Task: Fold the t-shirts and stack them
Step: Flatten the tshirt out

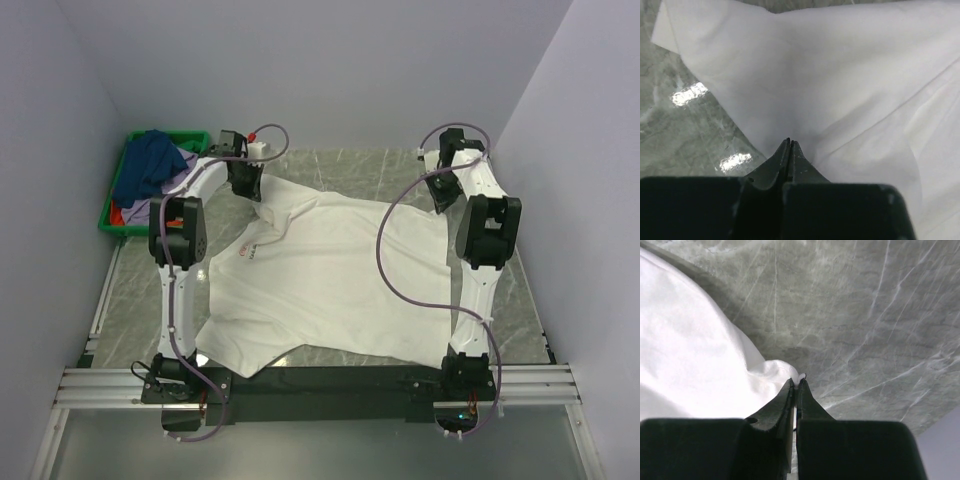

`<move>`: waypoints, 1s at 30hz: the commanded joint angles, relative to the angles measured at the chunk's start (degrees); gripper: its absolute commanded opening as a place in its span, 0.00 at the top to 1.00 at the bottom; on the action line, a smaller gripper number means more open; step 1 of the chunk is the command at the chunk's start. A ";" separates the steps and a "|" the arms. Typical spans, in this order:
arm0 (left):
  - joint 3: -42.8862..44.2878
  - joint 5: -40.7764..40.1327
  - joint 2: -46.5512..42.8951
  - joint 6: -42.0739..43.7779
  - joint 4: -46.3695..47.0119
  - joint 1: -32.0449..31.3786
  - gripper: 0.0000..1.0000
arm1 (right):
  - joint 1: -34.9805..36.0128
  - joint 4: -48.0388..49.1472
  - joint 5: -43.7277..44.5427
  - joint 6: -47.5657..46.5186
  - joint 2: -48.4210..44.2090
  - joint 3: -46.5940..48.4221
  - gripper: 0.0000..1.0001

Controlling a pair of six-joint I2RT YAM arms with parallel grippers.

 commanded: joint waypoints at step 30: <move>0.36 -3.06 2.49 -2.09 11.98 0.17 0.28 | 1.27 2.28 -3.03 3.54 -6.60 -7.82 1.00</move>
